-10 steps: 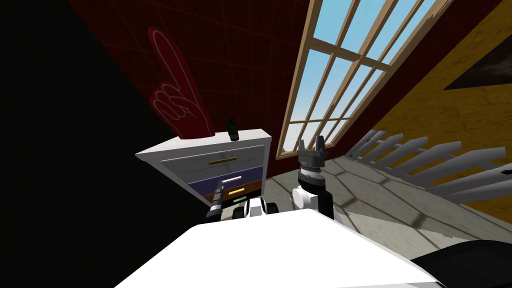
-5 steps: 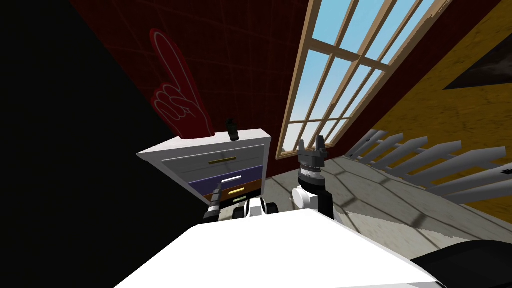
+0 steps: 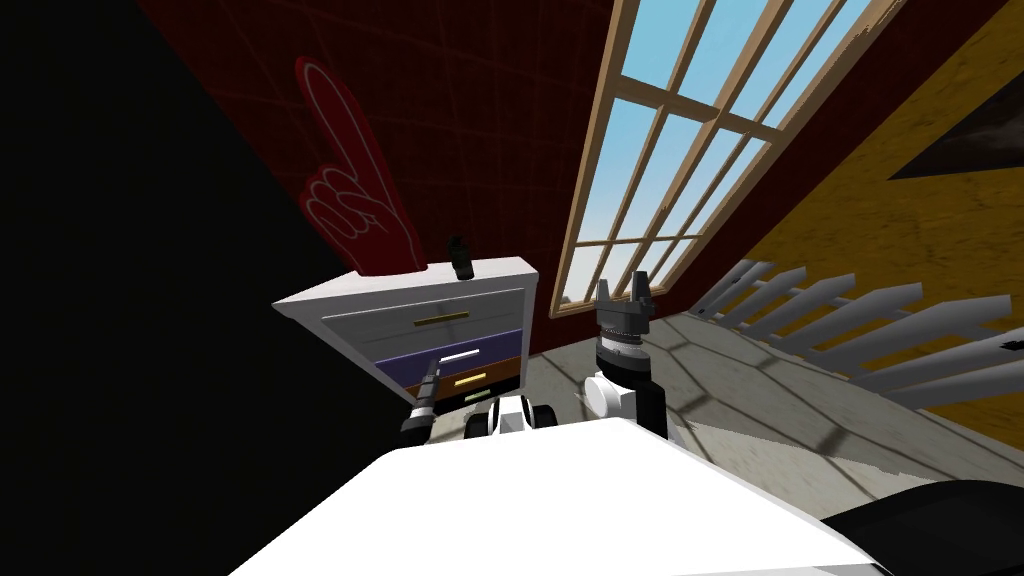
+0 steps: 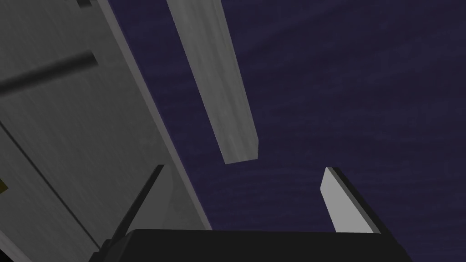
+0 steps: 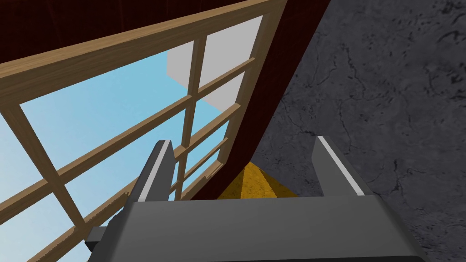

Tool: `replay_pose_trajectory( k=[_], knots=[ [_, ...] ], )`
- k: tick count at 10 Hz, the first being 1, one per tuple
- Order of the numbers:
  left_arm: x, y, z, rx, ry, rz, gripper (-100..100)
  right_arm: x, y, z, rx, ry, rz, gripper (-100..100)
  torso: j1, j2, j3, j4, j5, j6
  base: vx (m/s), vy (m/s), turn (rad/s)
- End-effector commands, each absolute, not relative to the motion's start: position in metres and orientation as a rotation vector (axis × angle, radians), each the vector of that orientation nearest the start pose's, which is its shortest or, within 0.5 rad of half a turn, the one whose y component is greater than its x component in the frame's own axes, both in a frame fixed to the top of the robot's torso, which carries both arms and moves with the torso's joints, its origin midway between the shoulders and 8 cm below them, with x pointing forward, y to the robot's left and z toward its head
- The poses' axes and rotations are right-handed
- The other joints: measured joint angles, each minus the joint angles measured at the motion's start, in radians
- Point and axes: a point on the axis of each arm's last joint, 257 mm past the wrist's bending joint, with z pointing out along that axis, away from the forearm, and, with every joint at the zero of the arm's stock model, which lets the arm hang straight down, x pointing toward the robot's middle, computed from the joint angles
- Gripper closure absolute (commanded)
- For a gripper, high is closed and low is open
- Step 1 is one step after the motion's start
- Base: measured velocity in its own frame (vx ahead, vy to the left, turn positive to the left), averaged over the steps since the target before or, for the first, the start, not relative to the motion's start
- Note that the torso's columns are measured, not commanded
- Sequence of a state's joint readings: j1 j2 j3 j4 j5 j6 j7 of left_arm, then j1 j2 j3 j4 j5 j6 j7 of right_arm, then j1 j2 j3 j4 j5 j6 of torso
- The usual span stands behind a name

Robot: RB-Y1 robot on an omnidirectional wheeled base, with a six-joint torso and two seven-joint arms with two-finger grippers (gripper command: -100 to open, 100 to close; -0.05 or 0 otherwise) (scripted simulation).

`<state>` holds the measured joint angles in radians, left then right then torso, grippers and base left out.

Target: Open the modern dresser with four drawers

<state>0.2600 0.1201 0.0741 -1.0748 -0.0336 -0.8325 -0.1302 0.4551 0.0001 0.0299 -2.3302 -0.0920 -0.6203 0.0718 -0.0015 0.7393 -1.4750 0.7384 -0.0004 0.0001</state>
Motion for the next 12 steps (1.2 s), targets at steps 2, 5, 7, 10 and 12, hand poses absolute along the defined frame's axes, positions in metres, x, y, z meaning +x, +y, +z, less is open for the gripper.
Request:
replay_pose_trajectory(
  k=[2,5,7,10,12],
  knots=[
    [0.386,0.303,-0.365,-1.05,1.167,-0.981,-100,0.311,-0.273,0.08,0.529,0.419,1.377,0,0.003,-0.003,-0.002,-0.001,0.001,0.0,-0.02,-0.028,0.002],
    [0.398,0.312,-0.359,-1.038,1.175,-0.974,-100,0.311,-0.273,0.08,0.529,0.419,1.377,0,0.002,-0.004,-0.002,-0.001,0.001,0.0,0.025,-0.007,-0.002],
    [0.386,0.307,-0.366,-1.039,1.175,-0.976,100,0.311,-0.273,0.08,0.529,0.419,1.377,0,0.001,-0.001,-0.001,-0.001,0.0,0.0,-0.002,0.0,0.001],
    [0.39,0.324,-0.359,-0.996,1.196,-0.956,-100,0.311,-0.273,0.08,0.529,0.419,1.377,0,0.003,-0.004,-0.002,-0.001,0.001,0.0,-0.016,-0.006,0.004],
    [0.398,0.303,-0.36,-1.064,1.154,-1.002,-100,0.311,-0.273,0.08,0.529,0.419,1.377,0,-0.001,-0.002,-0.001,-0.001,0.0,0.0,-0.039,-0.065,0.011]
  ],
)
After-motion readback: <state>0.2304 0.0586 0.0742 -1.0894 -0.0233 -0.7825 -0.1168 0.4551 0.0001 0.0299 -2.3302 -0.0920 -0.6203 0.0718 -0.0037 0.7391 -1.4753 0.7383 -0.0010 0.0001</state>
